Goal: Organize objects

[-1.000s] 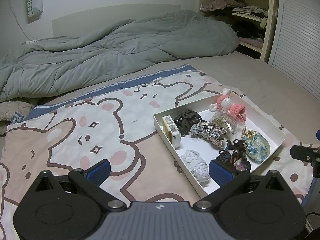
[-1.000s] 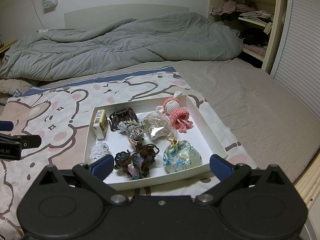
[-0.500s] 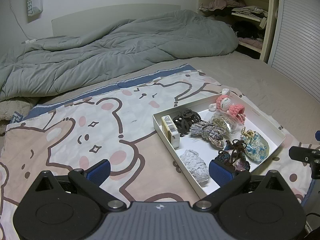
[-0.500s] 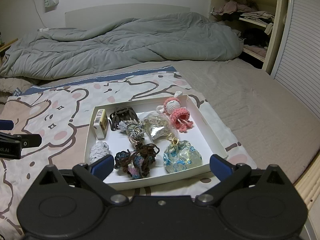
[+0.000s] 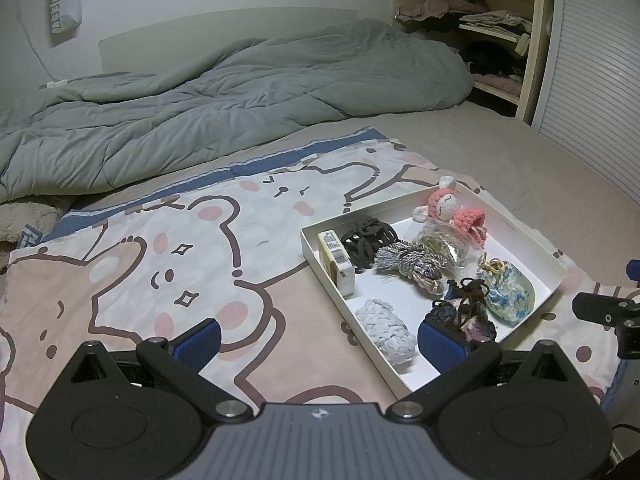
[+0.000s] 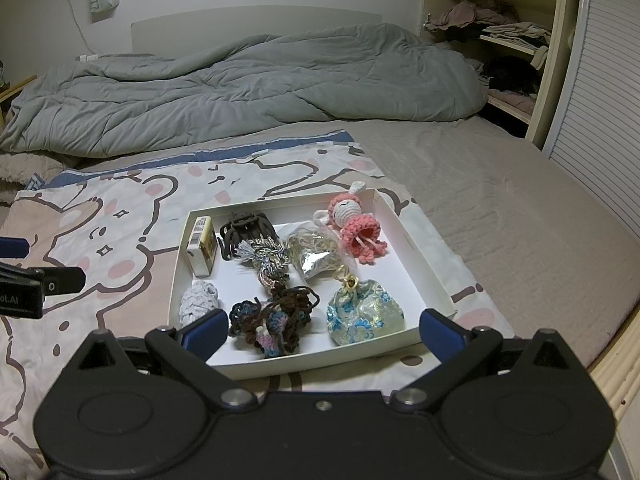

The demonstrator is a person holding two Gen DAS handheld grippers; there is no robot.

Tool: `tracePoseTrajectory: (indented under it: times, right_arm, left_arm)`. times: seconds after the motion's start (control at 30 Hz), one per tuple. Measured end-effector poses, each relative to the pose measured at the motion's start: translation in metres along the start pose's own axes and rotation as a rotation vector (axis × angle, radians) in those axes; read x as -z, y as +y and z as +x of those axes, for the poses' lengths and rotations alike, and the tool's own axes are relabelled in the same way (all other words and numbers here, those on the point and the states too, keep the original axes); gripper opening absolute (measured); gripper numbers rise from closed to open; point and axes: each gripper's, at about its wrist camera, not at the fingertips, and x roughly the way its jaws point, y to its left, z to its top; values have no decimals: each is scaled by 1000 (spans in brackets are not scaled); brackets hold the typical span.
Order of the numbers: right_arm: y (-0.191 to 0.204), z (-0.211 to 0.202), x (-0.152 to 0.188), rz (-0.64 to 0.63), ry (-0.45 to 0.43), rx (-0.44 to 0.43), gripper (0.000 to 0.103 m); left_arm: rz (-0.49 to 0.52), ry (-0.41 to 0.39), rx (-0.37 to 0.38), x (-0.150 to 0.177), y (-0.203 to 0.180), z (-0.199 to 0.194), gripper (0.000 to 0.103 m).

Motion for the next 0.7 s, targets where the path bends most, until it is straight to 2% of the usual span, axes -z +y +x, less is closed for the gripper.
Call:
tracePoseTrajectory:
  times: [0.7]
  right_arm:
    - [0,3,2,-9,5,-6,103]
  left_arm:
    - [3,2,5,0,-3,-1,103]
